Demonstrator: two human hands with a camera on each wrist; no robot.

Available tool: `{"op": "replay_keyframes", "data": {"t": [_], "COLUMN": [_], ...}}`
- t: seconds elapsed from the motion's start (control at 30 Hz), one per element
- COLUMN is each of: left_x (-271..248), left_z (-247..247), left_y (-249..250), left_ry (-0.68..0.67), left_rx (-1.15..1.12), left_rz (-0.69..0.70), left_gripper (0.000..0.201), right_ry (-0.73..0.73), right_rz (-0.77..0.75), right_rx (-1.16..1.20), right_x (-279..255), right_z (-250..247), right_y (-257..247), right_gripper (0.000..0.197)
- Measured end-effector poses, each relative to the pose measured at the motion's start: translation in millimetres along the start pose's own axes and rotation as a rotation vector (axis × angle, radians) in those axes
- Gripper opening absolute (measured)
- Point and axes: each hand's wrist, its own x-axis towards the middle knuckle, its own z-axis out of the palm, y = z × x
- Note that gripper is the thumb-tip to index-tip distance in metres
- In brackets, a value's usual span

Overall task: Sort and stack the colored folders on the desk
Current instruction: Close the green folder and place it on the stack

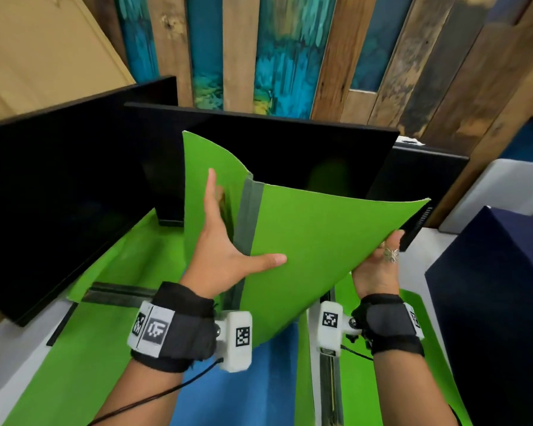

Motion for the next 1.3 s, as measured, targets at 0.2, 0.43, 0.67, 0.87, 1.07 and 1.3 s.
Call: {"op": "replay_keyframes", "data": {"t": [0.2,0.43,0.67,0.87,1.07,1.3], "left_x": [-10,12,39,-1,-15,-28], "left_z": [14,15,80,163,203,215], "left_y": [28,24,-63,-101,-105,-113], "left_ry": [-0.179,0.055,-0.096,-0.496,-0.547,-0.628], "left_rx": [-0.094,-0.369,0.242,0.395,0.551,0.622], "left_rz": [0.178,0.069,-0.278,-0.303,-0.262,-0.321], "left_gripper": [0.03,0.015,0.037,0.05,0.035,0.04], "right_ry": [-0.091,-0.214,0.262,0.521,0.661,0.659], "right_rz": [-0.075,0.014,-0.02,0.286,0.462,0.601], "right_rx": [-0.226,-0.608,-1.091,-1.472,-1.66,-1.738], "right_x": [-7,-11,-17,-24,-29,-28], "right_z": [8,-20,-67,-142,-182,-197], "right_y": [9,1,-32,-40,-25,-17], "right_gripper": [0.12,0.089,0.087,0.08,0.067,0.067]}}
